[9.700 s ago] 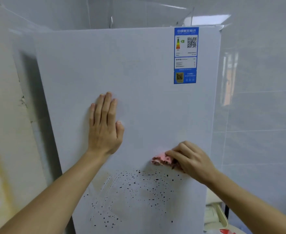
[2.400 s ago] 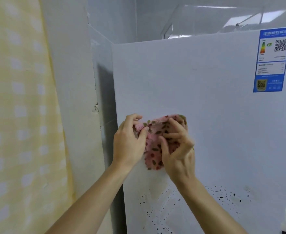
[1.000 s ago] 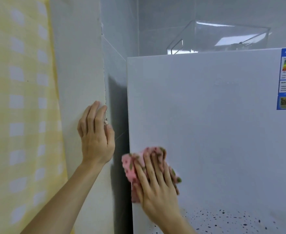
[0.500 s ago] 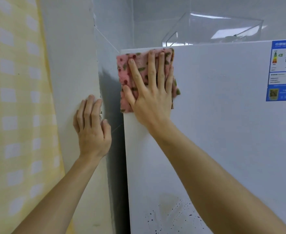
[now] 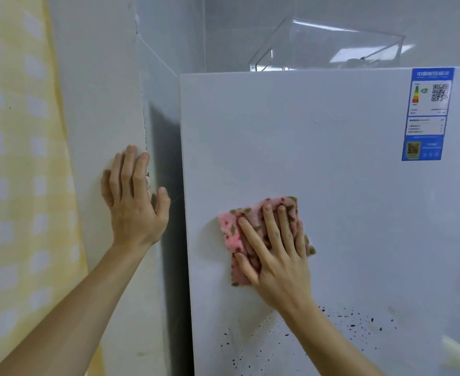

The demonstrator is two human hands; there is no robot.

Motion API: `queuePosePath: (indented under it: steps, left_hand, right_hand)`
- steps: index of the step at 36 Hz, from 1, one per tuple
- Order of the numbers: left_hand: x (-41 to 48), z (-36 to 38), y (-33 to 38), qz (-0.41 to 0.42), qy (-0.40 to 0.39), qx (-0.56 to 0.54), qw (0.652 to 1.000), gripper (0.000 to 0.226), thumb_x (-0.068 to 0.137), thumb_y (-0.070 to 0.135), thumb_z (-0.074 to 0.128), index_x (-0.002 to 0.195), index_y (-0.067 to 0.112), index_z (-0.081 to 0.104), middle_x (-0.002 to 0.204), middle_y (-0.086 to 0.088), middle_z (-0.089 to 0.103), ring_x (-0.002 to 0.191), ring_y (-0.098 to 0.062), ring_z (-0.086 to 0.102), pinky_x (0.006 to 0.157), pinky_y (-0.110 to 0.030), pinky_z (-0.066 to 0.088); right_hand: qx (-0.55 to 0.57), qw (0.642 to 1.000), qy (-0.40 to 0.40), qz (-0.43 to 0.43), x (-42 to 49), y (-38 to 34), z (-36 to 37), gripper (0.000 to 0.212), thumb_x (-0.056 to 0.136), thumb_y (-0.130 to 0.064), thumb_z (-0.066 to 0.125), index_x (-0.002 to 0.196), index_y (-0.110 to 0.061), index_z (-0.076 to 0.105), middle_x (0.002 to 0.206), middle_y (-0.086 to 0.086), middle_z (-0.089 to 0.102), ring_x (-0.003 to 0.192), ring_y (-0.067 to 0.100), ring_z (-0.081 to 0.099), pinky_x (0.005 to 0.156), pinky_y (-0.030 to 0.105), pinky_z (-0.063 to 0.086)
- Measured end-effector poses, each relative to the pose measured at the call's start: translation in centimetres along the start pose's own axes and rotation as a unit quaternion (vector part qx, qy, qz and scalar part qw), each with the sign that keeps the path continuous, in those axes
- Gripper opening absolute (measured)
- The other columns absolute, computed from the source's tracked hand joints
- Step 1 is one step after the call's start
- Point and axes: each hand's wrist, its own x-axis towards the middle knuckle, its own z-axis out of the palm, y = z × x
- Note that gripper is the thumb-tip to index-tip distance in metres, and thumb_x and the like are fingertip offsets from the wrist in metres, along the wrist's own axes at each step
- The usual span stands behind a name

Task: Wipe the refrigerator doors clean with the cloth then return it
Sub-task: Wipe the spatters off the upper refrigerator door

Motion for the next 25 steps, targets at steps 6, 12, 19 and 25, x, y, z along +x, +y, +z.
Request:
queuePosePath:
  steps: [6,12,19,25]
  left_hand:
    - [0.0,-0.1,-0.1,-0.002,-0.013,0.006,1.0,0.072,0.096,0.032,0.05,0.161,0.01,0.031,0.171,-0.011,0.026,0.16,-0.032,0.018,0.13,-0.055,0.01]
    - [0.2,-0.2,-0.1,0.002,-0.012,0.007,1.0,0.07,0.096,0.033,0.049,0.16,0.008,0.033,0.17,-0.012,0.028,0.159,-0.032,0.019,0.13,-0.055,0.012]
    - [0.3,-0.1,2.0,-0.018,-0.001,-0.013,1.0,0.065,0.1,0.035,0.046,0.157,0.004,0.035,0.167,-0.018,0.031,0.157,-0.038,0.021,0.128,-0.058,0.013]
    - [-0.9,0.2,6.4,0.053,-0.026,-0.033,0.998,0.061,0.1,0.035,0.048,0.154,0.007,0.041,0.165,-0.021,0.035,0.156,-0.042,0.025,0.125,-0.065,0.021]
  right_hand:
    - [0.005,0.995,0.08,0.064,9.1,2.2,-1.6,0.065,0.101,-0.057,0.055,0.159,-0.032,0.042,0.17,0.017,0.024,0.159,0.039,0.019,0.129,0.058,0.015]
    - [-0.019,0.981,0.132,0.139,20.4,5.2,-3.5,0.064,0.104,-0.06,0.041,0.161,-0.032,0.038,0.17,0.02,0.025,0.159,0.04,0.02,0.129,0.059,0.014]
    - [-0.02,0.989,0.118,0.085,10.7,3.5,-1.8,0.056,0.108,-0.045,0.047,0.161,-0.029,0.039,0.17,0.019,0.026,0.159,0.041,0.02,0.124,0.06,0.026]
    - [-0.018,1.0,-0.005,-0.004,-2.3,4.3,-1.1,0.064,0.102,-0.055,0.05,0.161,-0.032,0.037,0.175,0.012,0.01,0.162,0.035,0.007,0.13,0.057,0.006]
